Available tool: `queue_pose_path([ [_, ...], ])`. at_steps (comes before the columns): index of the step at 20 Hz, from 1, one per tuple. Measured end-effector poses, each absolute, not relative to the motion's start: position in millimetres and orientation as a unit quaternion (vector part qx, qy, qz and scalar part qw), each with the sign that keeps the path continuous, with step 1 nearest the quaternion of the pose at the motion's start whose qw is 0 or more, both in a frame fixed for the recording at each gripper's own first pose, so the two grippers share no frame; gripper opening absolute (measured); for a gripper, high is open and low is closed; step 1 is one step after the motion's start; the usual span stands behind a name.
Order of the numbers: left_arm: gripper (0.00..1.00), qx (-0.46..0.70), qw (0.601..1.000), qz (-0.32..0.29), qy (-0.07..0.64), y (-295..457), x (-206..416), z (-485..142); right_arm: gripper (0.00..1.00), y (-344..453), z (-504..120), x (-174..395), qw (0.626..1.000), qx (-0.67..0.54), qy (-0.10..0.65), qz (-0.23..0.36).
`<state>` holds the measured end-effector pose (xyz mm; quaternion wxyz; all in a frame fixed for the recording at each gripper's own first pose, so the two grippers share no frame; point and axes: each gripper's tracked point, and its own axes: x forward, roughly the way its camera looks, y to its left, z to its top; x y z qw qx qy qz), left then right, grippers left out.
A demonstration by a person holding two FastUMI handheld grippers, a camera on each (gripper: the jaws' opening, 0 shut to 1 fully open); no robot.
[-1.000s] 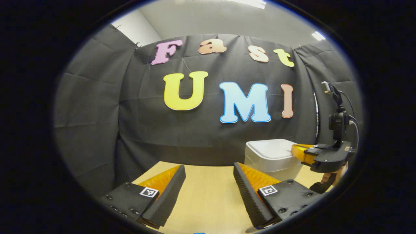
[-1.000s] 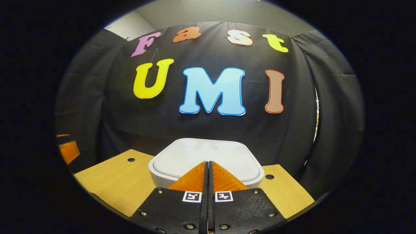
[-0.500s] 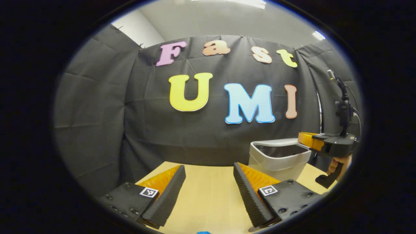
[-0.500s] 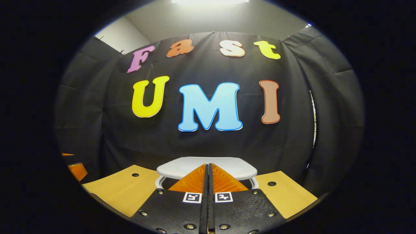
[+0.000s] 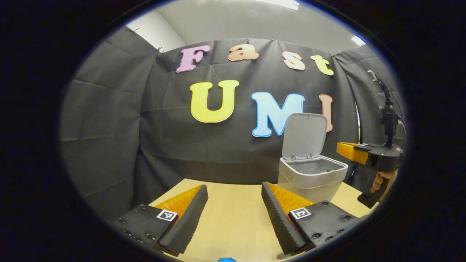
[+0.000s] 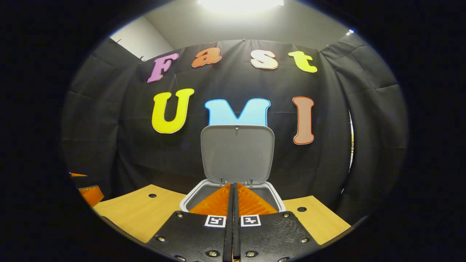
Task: Press the lid of the desktop garbage bin to open it, pick up the crumpled paper on the desktop and throw it into the bin, then pick up the pop can on the desktop and drop it into the bin, and finally close the garbage bin lid.
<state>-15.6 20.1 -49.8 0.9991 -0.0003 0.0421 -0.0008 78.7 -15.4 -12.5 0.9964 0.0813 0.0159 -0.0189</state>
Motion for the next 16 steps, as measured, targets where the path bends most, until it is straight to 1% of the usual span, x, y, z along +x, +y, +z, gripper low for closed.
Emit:
queue_pose_path([
  [4,0.98,-0.017,0.998,-0.011,0.065,20,-14,-69,0.00,-9,-10,66,0.997,0.078,0.013,-0.013],
  [8,0.97,-0.039,0.993,-0.009,0.108,28,-15,-108,0.00,1,-12,52,0.997,0.081,0.015,0.003],
  [13,0.95,-0.050,0.986,0.000,0.162,39,-25,-158,0.00,7,-13,42,0.996,0.088,0.013,0.004],
  [14,0.95,-0.050,0.983,-0.002,0.175,39,-29,-169,0.01,7,-14,38,0.996,0.089,0.016,0.004],
  [15,0.95,-0.050,0.981,-0.003,0.189,39,-32,-180,0.04,8,-15,36,0.996,0.091,0.016,0.000],
  [16,0.95,-0.049,0.978,-0.004,0.202,42,-34,-191,0.04,9,-16,35,0.996,0.091,0.017,0.000],
])
